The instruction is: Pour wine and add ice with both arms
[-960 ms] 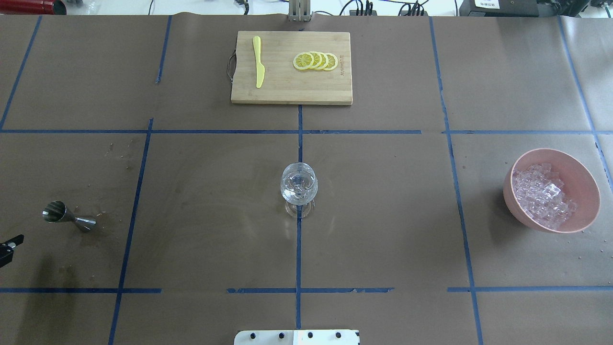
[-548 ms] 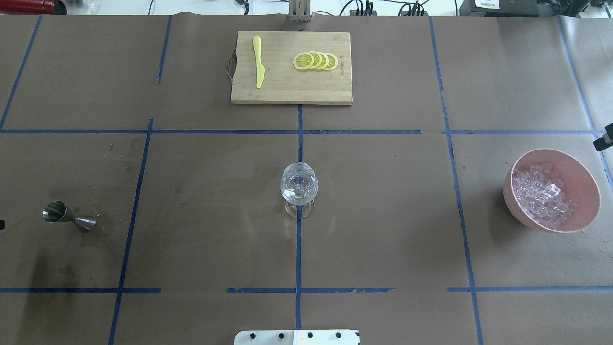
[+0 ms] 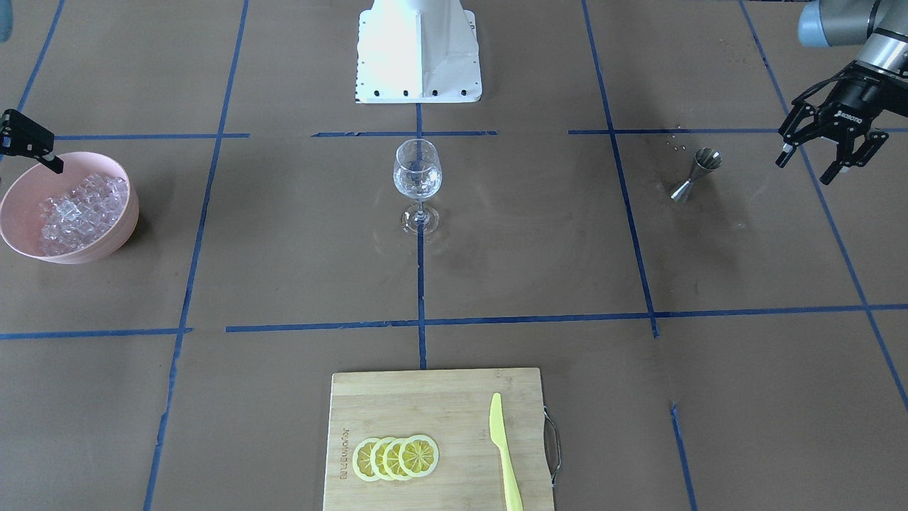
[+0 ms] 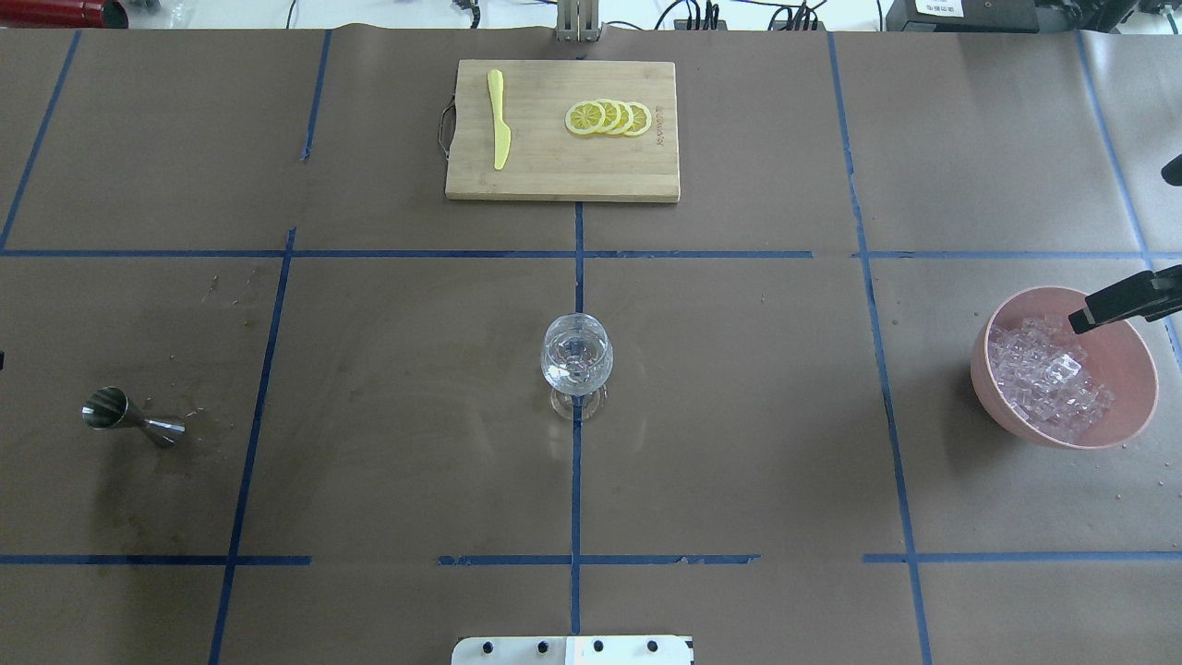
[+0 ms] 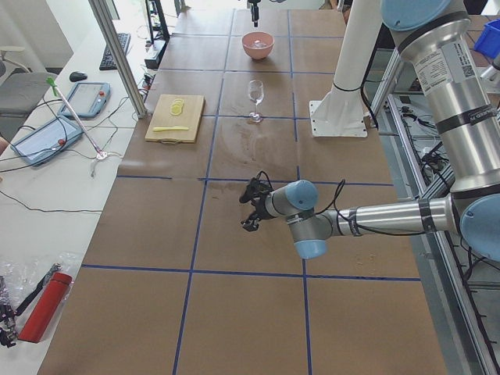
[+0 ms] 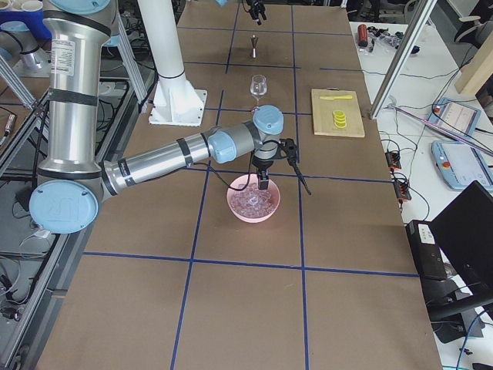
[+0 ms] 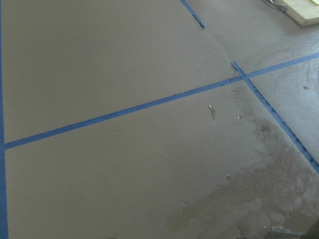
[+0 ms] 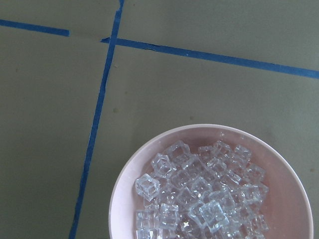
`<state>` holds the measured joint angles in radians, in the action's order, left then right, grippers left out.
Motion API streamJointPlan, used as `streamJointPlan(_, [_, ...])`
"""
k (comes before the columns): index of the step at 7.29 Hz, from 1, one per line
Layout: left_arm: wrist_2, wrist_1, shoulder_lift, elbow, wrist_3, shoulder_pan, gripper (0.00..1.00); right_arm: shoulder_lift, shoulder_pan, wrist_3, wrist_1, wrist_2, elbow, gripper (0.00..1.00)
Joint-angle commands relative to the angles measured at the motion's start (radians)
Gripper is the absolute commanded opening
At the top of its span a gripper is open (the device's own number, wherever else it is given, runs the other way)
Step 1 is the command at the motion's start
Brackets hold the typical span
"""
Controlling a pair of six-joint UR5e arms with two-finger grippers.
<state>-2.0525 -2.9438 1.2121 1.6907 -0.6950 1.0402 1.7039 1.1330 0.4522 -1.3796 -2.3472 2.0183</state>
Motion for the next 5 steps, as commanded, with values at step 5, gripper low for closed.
streamJointPlan(5, [-0.097,0.029,0.041,-0.016,-0.16,0.058,1.0,0.023,-0.148,0.03,0.16,0.204,-0.076,0.99])
